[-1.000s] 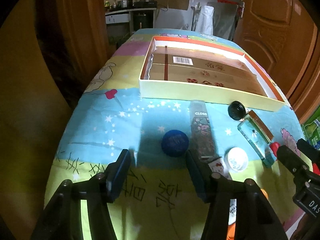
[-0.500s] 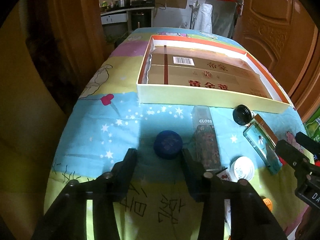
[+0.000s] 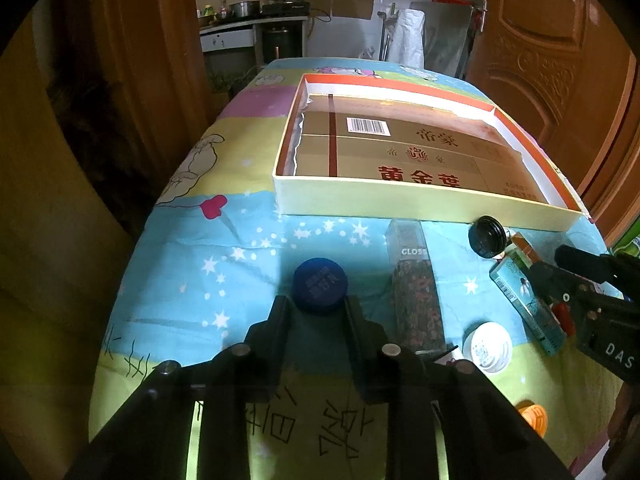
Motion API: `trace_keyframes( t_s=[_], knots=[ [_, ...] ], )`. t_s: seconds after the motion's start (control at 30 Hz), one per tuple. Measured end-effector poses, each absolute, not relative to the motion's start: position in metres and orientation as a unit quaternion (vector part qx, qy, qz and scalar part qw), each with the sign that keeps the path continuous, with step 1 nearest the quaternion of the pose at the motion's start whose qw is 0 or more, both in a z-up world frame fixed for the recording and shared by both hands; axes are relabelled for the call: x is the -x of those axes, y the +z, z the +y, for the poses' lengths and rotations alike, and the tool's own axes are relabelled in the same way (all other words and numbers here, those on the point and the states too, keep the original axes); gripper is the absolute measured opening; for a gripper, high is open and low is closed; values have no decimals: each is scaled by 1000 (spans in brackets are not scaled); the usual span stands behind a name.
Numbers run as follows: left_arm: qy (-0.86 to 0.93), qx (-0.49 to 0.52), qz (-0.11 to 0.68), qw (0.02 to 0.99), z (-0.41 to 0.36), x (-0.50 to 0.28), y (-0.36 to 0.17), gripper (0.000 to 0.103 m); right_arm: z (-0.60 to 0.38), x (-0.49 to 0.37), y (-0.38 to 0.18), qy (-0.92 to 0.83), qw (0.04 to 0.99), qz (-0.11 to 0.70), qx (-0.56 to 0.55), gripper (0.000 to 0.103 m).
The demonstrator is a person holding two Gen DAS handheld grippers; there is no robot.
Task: Organize rigid objects
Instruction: 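Grasp the blue bottle cap with the left tool while the right tool grasps the gold lighter, then carry the blue cap and gold lighter over the cardboard tray with both tools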
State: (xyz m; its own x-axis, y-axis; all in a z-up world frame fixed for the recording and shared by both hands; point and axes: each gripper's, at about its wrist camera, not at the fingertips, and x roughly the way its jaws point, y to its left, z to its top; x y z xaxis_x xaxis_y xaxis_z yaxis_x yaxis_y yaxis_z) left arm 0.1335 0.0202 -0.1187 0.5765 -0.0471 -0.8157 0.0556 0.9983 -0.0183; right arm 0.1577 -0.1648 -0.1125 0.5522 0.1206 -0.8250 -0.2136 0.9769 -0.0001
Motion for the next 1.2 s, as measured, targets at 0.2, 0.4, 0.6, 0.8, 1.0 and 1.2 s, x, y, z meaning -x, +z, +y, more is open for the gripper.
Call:
trace_keyframes(
  t_s=[0.2,0.4,0.6,0.8,1.0,1.2],
  knots=[
    [-33,2,459,888,22,-133,-118,24,-160,-161,-114,126,872,469,57,24],
    [-44,19,458,888,26,-134,-118,23,-160,-161,-114,131,871,470,54,18],
    [-56,29,452,890,26,-131,-114,23,-165,-155,-109,131,876,463,37,18],
    [-61,29,442,895,24,-126,-105,23,-170,-150,-100,127,882,453,27,18],
    [-66,22,427,901,20,-123,-89,23,-173,-146,-91,130,886,444,18,18],
    [-70,8,414,907,10,-129,-73,23,-176,-146,-79,130,893,431,10,18]
  ],
)
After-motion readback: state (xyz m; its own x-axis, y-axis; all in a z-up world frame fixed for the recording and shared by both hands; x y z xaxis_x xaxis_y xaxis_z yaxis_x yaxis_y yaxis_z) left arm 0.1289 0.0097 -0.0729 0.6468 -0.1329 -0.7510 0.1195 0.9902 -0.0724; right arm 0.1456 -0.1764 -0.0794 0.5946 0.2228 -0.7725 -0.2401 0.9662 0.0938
